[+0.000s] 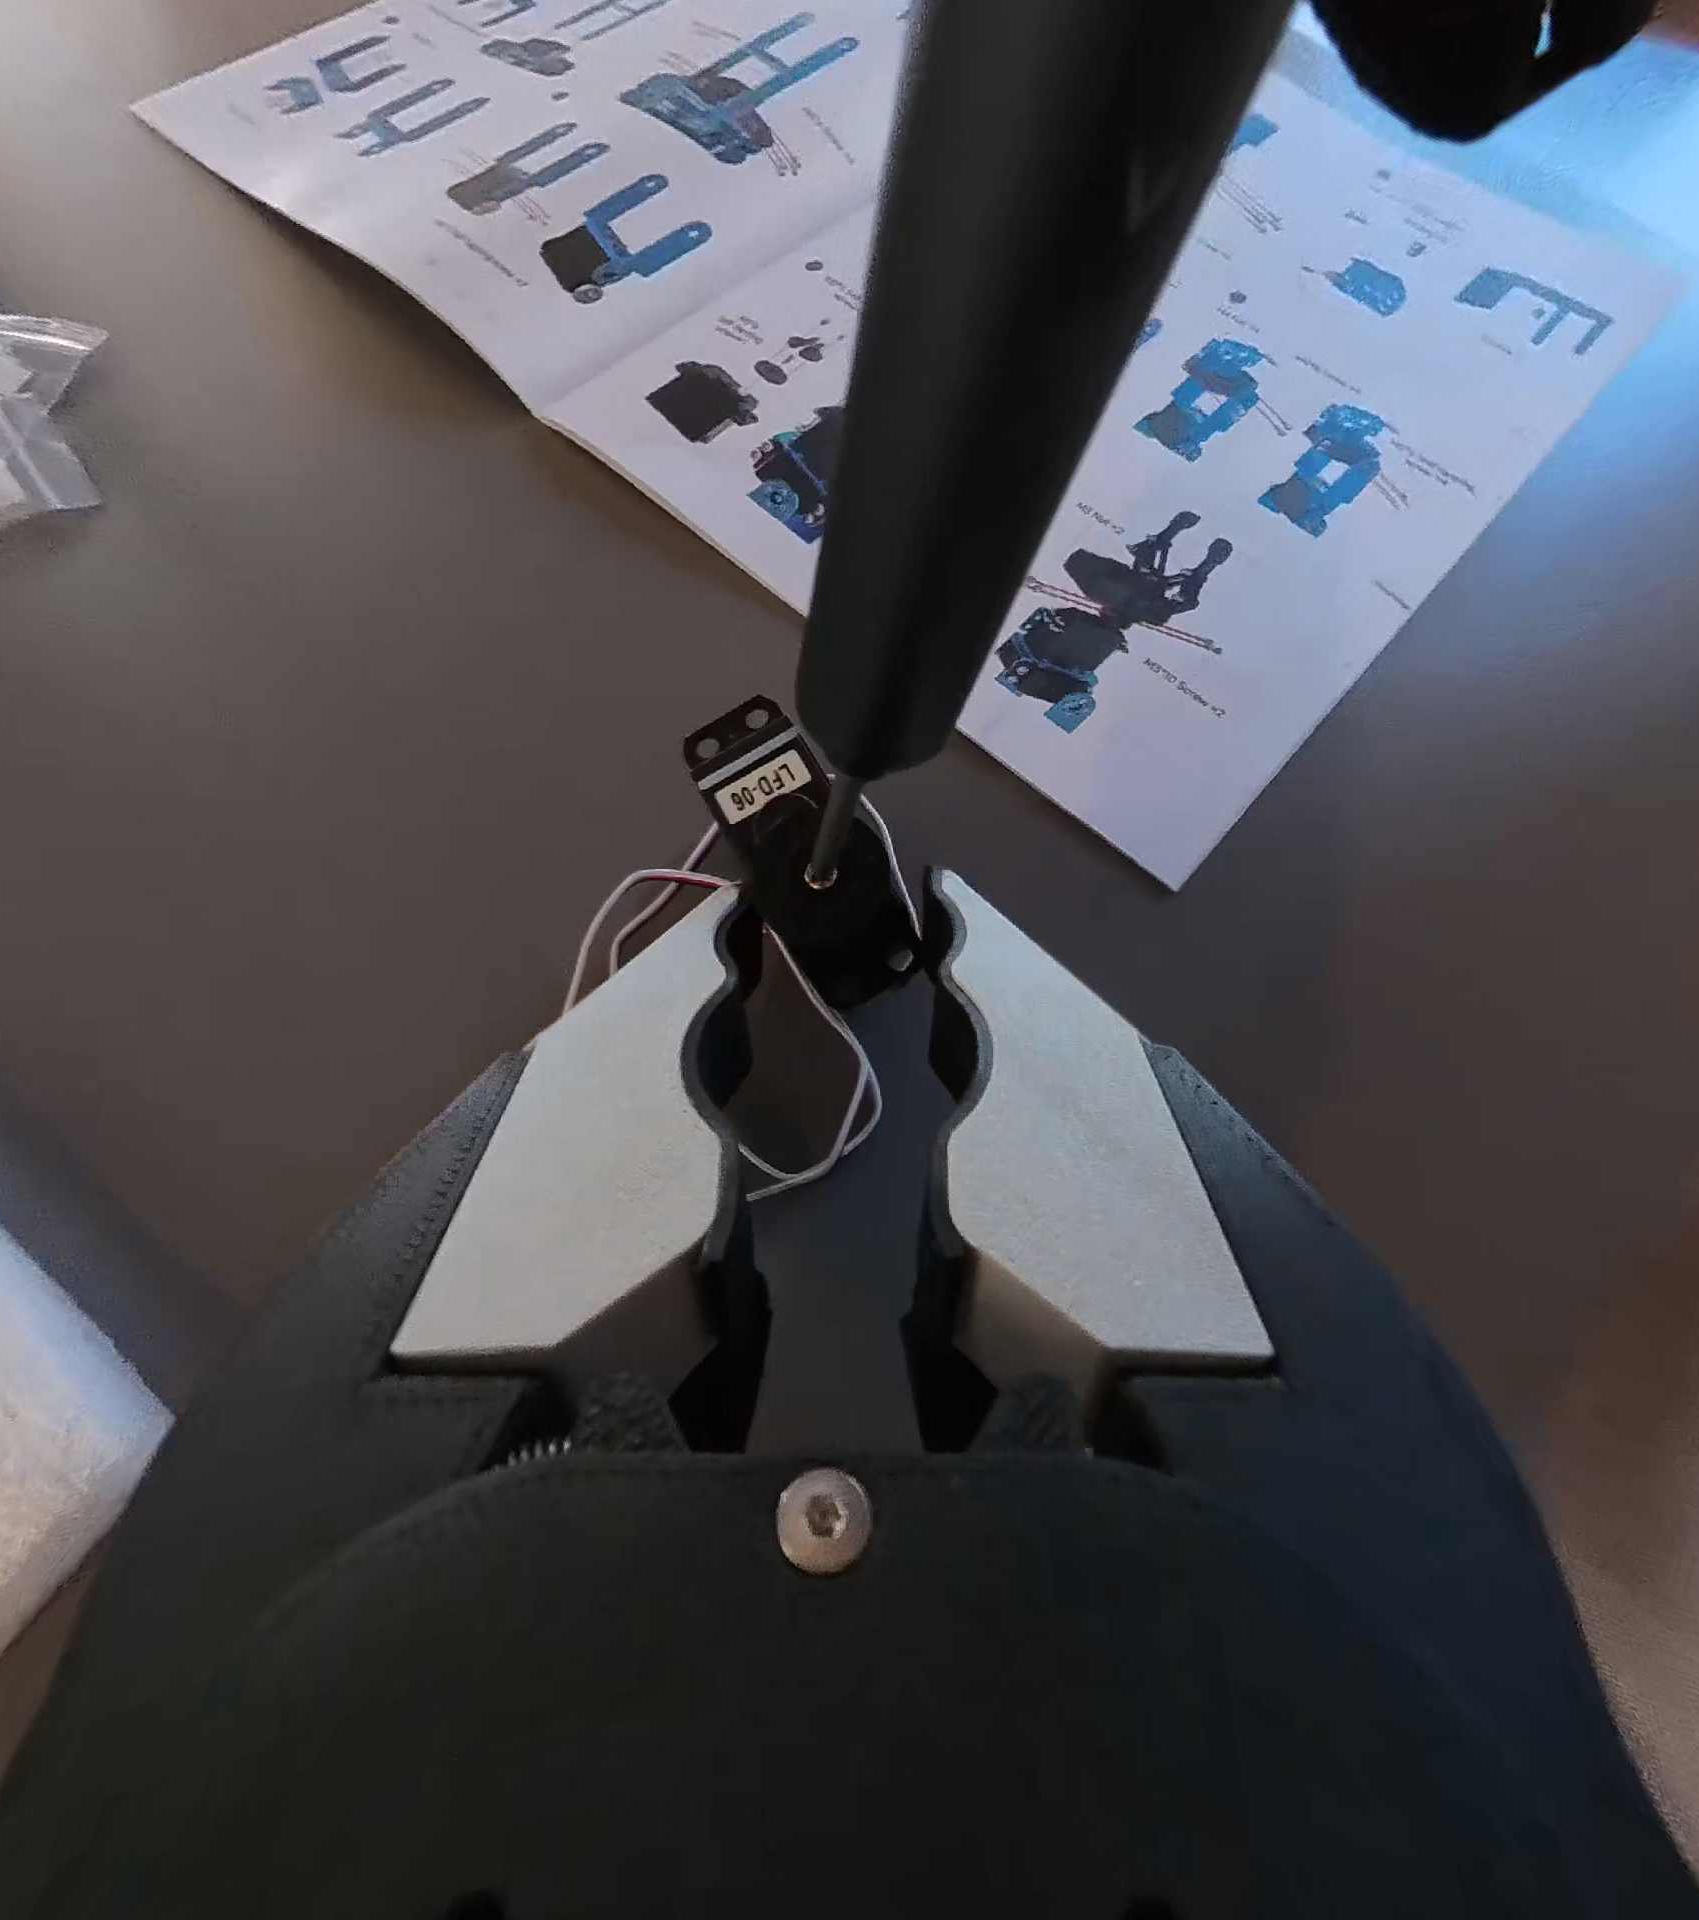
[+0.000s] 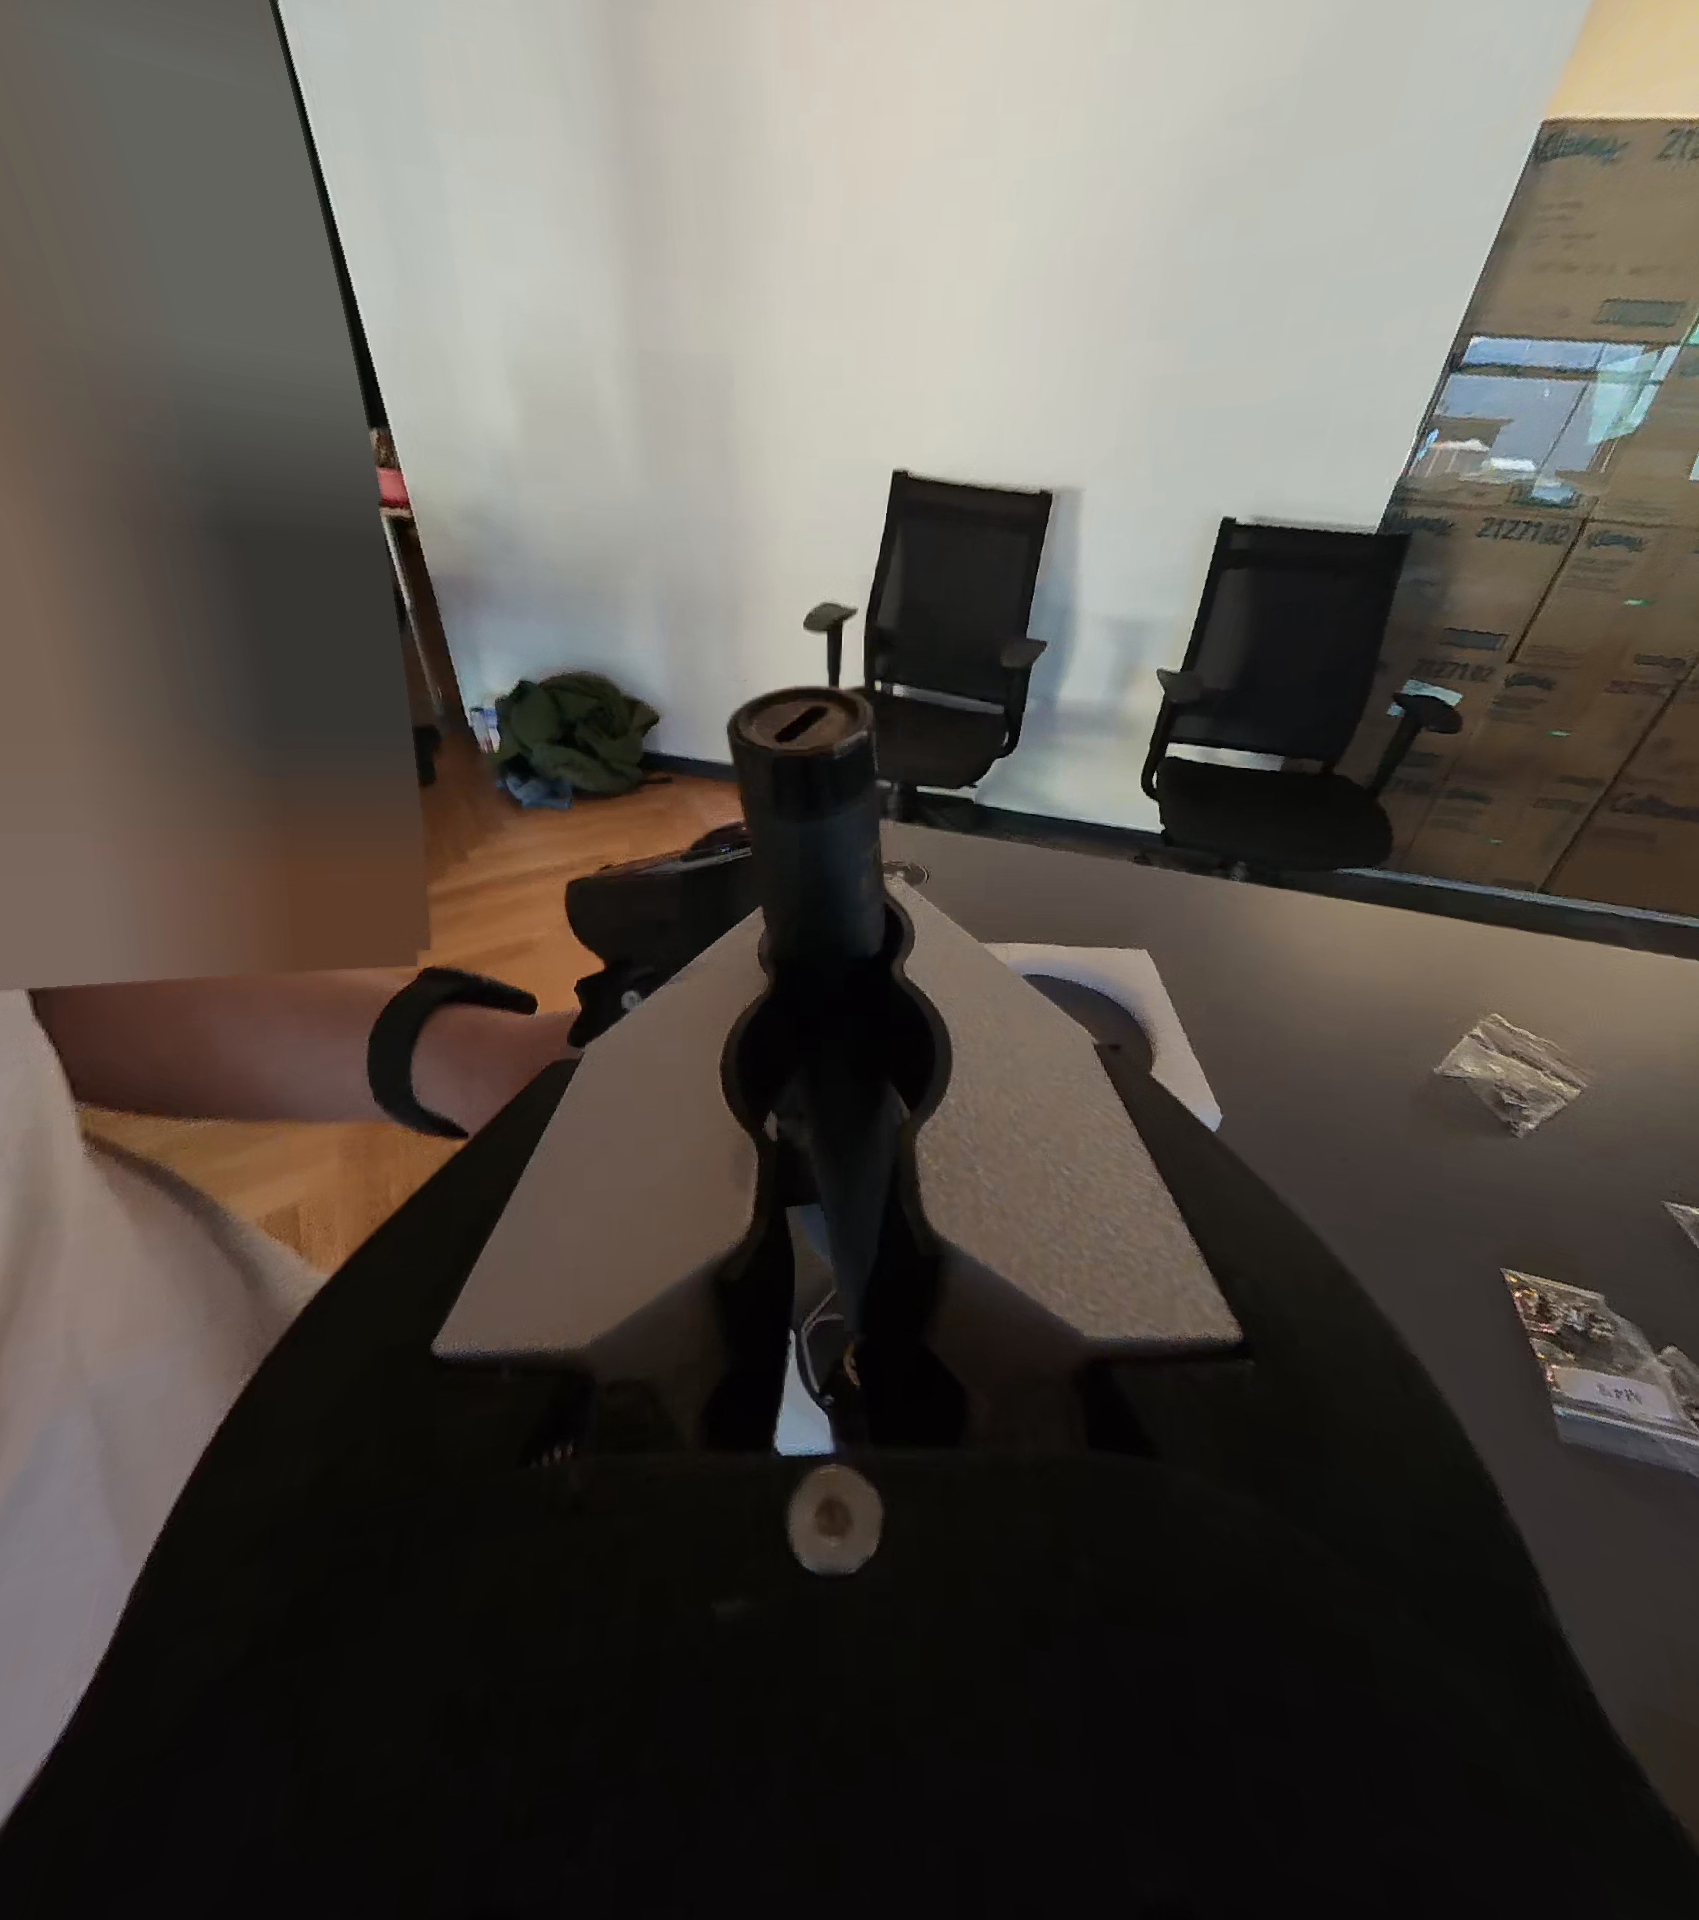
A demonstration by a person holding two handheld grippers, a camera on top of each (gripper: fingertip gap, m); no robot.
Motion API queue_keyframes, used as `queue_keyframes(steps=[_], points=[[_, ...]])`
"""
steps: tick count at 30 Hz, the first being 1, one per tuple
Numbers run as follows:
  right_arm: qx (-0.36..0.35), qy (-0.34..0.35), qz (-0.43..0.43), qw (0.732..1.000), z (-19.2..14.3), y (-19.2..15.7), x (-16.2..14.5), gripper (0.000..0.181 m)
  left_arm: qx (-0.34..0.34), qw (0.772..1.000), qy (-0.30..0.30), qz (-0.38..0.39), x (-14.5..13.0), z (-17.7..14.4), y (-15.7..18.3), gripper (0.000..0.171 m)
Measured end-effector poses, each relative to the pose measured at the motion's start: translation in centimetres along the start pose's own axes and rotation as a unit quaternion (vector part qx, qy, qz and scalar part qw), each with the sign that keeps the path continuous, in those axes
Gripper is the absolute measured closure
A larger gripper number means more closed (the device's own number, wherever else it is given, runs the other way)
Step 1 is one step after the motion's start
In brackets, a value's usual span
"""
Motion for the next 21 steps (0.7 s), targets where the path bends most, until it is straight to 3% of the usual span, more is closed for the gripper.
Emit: queue_keyframes(steps=[4, 10, 15, 21], points=[[-0.013, -0.013, 0.015, 1.000, 0.3, 0.7, 0.2, 0.173, -0.026, 1.000, -0.008, 0.000, 0.2, 0.1, -0.4, 0.141], [-0.091, -0.023, 0.019, 0.995, 0.1, 0.5, 0.2, 0.173, -0.011, 0.997, 0.006, -0.072, 0.3, 0.2, 0.2, 0.138], [-0.113, -0.020, 0.026, 0.993, -0.4, 0.1, 0.0, 0.173, 0.081, 0.994, 0.019, -0.073, 1.2, 0.7, 1.4, 0.142], [-0.085, -0.005, 0.053, 0.995, -1.2, 1.2, -0.3, 0.173, 0.143, 0.987, -0.016, -0.066, 1.1, 2.1, 1.7, 0.149]])
Point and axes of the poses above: each gripper's, where its closed fingertips meet, z out along the fingers, x out of its top, y = z × x across the jaws, the point moved 7 cm from there along -z, back along the fingers, and after that the axes turned 4 degrees about -y, right-handed, at the moved point
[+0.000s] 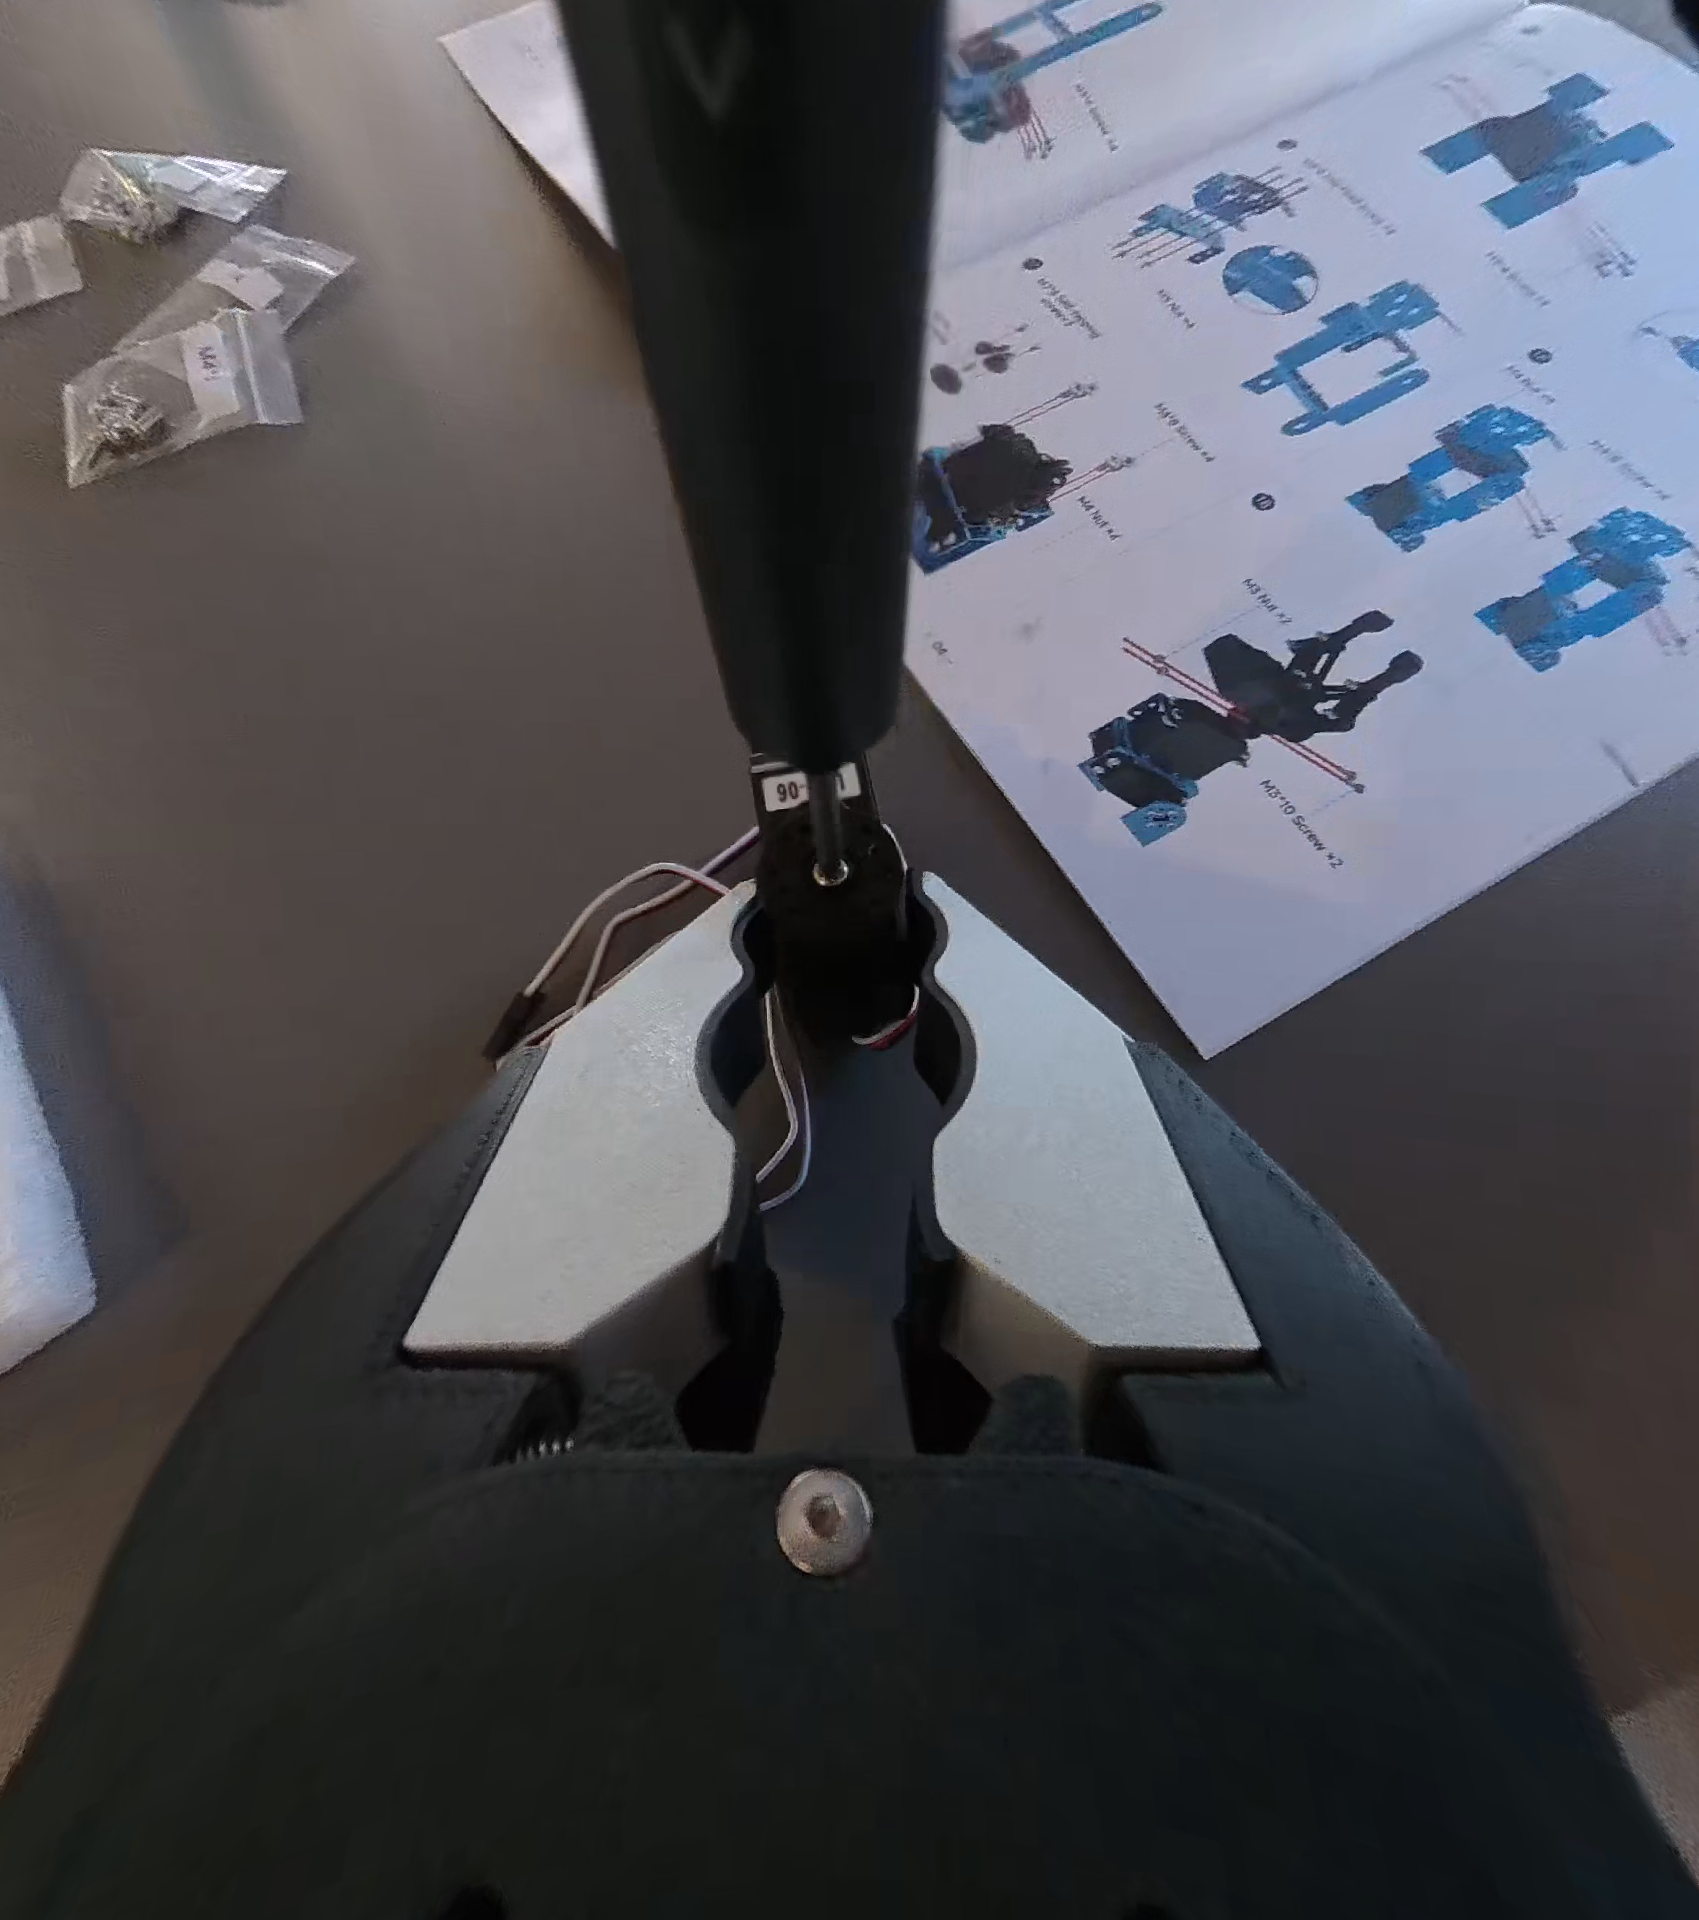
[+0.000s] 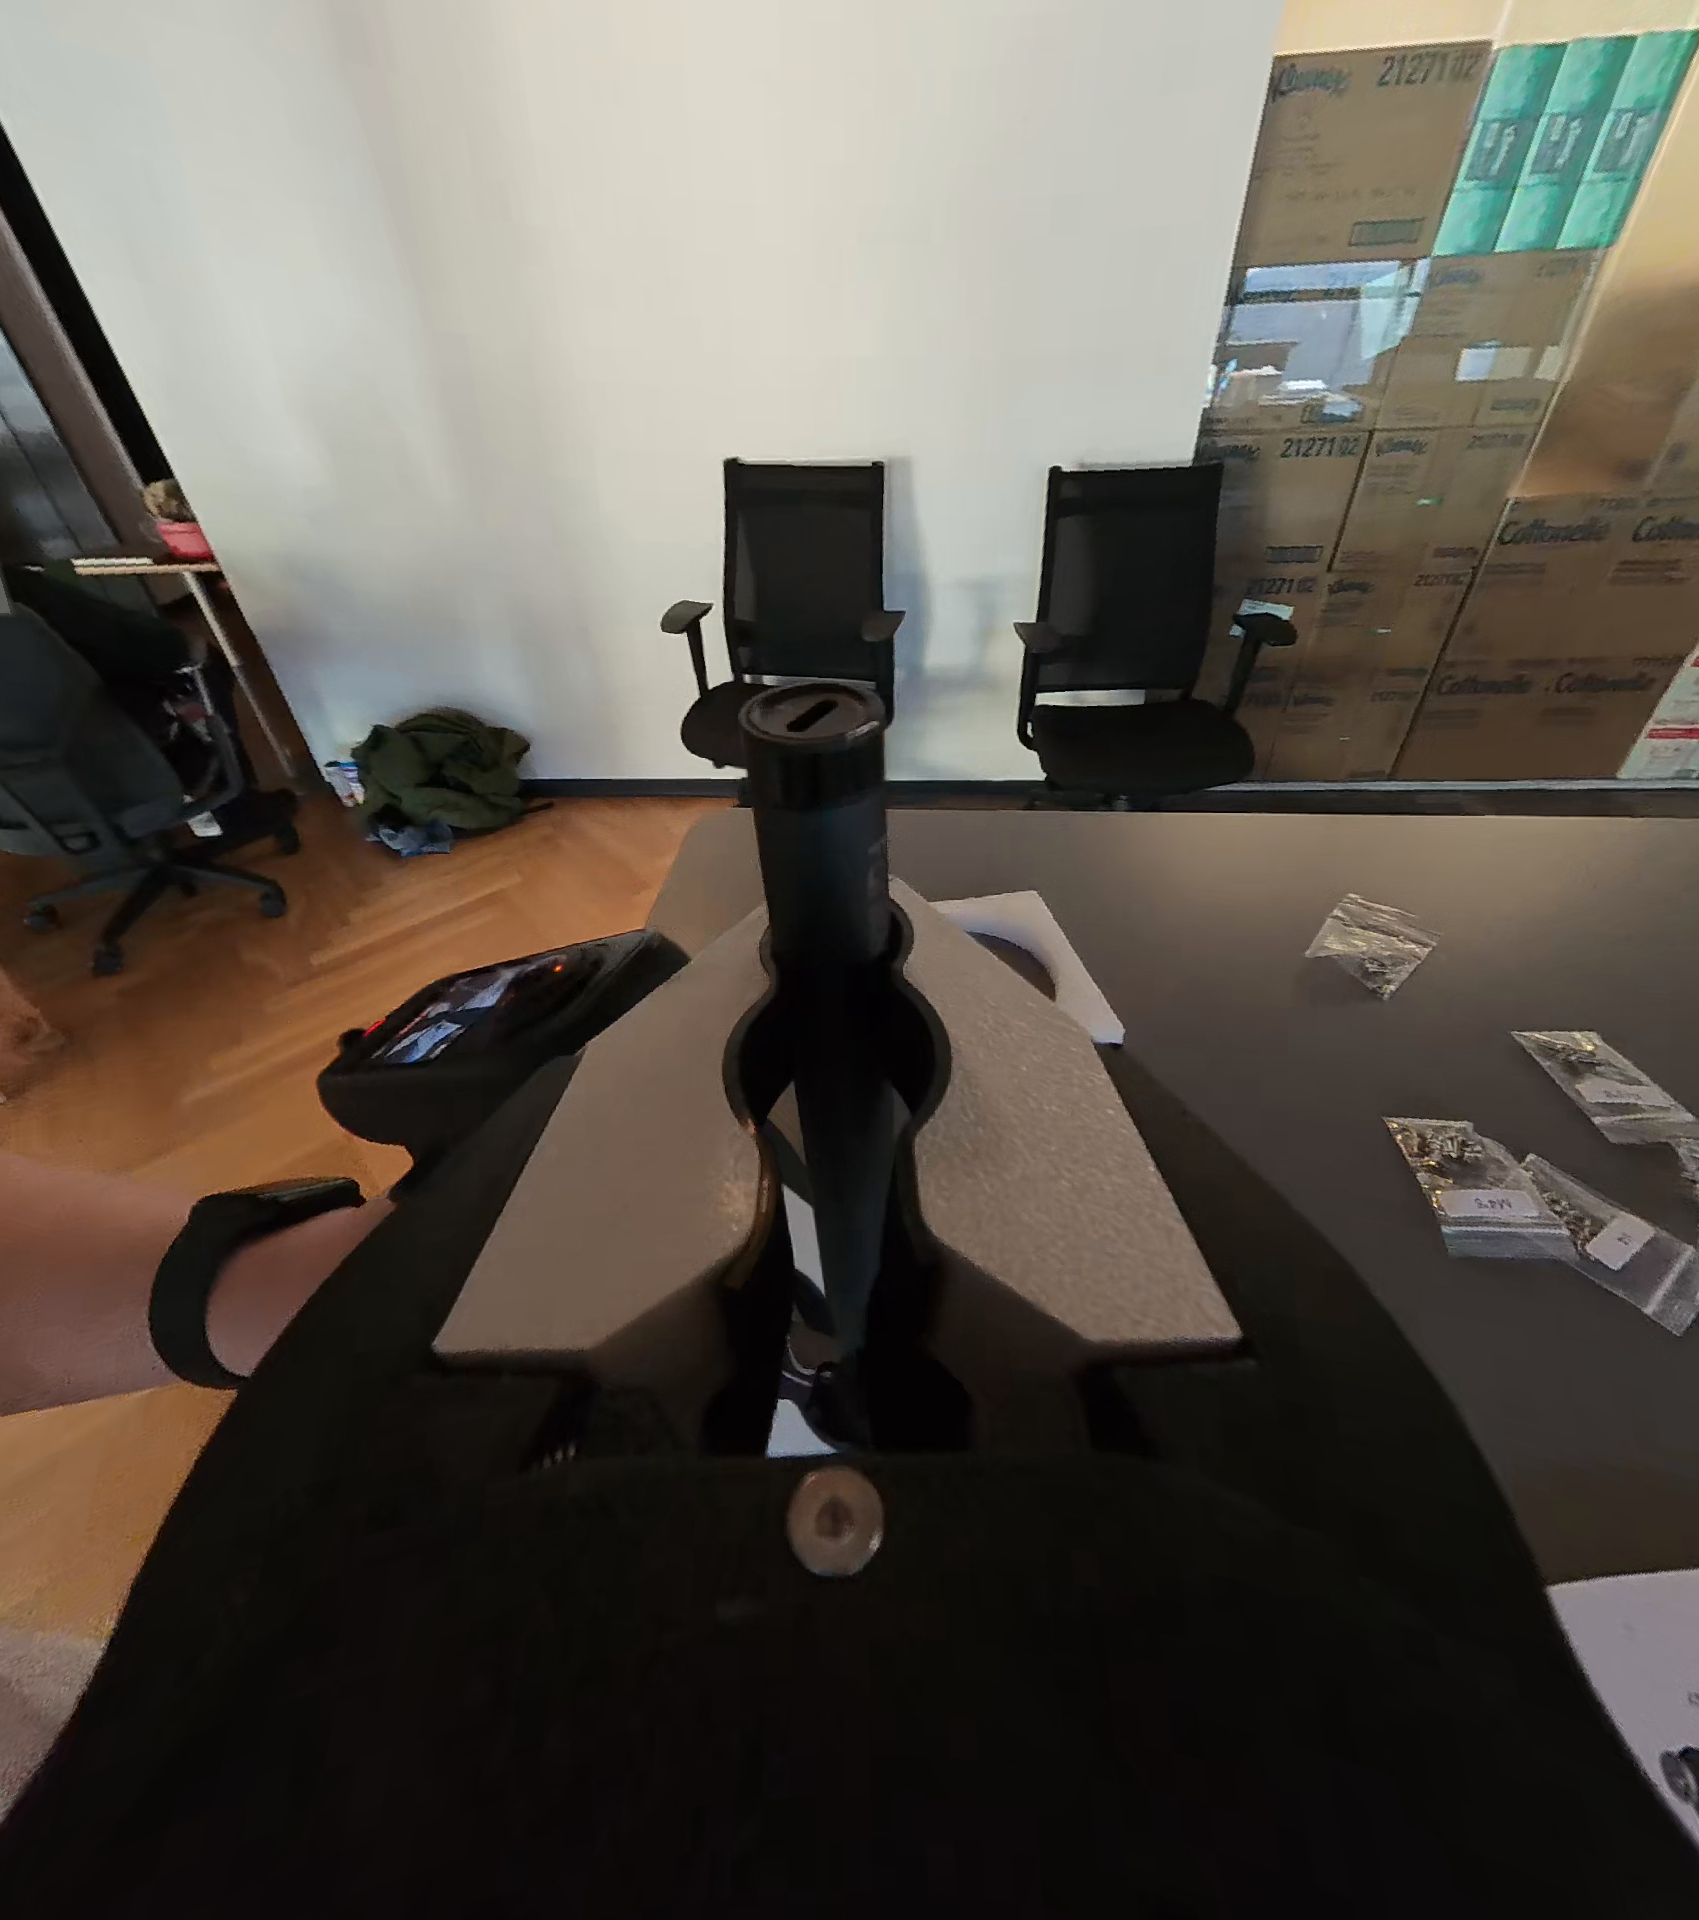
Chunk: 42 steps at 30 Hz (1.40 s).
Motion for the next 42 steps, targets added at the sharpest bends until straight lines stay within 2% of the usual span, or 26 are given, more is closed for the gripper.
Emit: queue_keyframes(steps=[4, 8, 15, 21, 29, 32, 35, 38, 40, 42], points=[[0.045, -0.015, -0.010, 0.999, 0.1, 0.3, 0.1, 0.173, 0.003, 1.000, 0.001, 0.021, 0.0, 0.0, 0.1, 0.149], [0.120, -0.040, -0.037, 0.991, 0.3, 0.1, 0.3, 0.173, -0.017, 0.999, 0.005, 0.051, 0.0, 0.0, 0.0, 0.149], [0.212, -0.070, -0.060, 0.973, 0.5, 0.5, 0.4, 0.172, -0.098, 0.989, 0.012, 0.111, 0.1, 0.2, -0.6, 0.149], [0.298, -0.049, -0.075, 0.950, 0.3, 0.7, 0.3, 0.173, -0.176, 0.966, 0.022, 0.188, 0.2, 0.5, -1.2, 0.149], [0.395, -0.055, -0.089, 0.913, 0.4, 0.9, 0.4, 0.173, -0.301, 0.908, 0.035, 0.291, 0.7, 1.0, -1.9, 0.149], [0.436, -0.064, -0.101, 0.892, 0.6, 0.6, 0.4, 0.173, -0.346, 0.874, 0.045, 0.339, 0.9, 1.3, -2.1, 0.149], [0.474, -0.067, -0.092, 0.873, 1.0, 0.7, 0.5, 0.172, -0.403, 0.830, 0.049, 0.383, 1.2, 1.7, -2.3, 0.148], [0.469, -0.057, -0.069, 0.879, 1.5, 1.2, 0.5, 0.174, -0.430, 0.800, 0.056, 0.415, 1.4, 1.9, -2.3, 0.147], [0.454, -0.048, -0.072, 0.887, 1.3, 0.9, 0.4, 0.173, -0.410, 0.811, 0.062, 0.413, 1.2, 1.8, -2.4, 0.146], [0.421, -0.046, -0.084, 0.902, 1.0, 0.8, 0.4, 0.173, -0.363, 0.843, 0.076, 0.388, 1.1, 1.3, -2.7, 0.127]])
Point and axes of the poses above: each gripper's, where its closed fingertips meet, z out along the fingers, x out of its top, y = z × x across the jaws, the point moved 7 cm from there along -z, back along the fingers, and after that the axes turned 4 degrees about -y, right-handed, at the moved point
